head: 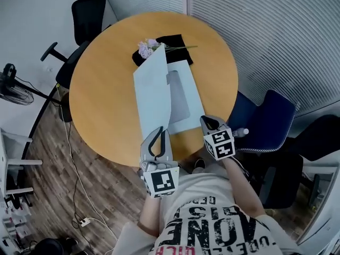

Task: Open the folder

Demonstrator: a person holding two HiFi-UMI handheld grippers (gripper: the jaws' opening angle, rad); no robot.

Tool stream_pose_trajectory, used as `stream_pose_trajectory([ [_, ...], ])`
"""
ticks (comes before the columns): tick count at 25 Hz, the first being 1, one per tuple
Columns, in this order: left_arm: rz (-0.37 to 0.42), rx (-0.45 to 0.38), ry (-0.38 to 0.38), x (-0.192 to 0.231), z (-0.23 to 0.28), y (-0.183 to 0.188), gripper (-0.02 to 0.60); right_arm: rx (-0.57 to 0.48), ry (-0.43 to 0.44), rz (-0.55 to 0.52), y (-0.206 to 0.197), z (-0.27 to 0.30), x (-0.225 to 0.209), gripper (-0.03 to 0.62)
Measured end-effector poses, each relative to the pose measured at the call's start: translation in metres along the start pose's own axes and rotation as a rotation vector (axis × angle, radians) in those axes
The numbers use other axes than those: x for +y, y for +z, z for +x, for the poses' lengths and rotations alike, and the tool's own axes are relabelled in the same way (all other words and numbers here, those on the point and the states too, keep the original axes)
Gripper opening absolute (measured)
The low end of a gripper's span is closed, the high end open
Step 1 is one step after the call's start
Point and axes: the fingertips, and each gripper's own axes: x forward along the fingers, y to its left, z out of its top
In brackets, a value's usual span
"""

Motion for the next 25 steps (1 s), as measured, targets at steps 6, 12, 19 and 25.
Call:
stream_pose_trajectory([
  [6, -0.068, -0.030, 0.072, 0.028, -0.016, -0.002, 0.017, -0.017, -0.026, 0.002, 0.002, -0.001, -0.003, 0.012],
  [12, -0.122, -0.041, 0.124, 0.054, -0.031, -0.010, 0.014, -0.015, -0.044, 0.011, 0.003, 0.001, -0.004, 0.012],
  [19, -0.216, -0.038, 0.177, 0.082, -0.048, -0.023, 0.014, -0.016, -0.060, 0.023, 0.004, 0.000, -0.004, 0.012],
  [25, -0.333, -0.031, 0.234, 0.106, -0.060, -0.035, 0.014, -0.009, -0.081, 0.035, 0.005, -0.001, -0.006, 0.012],
])
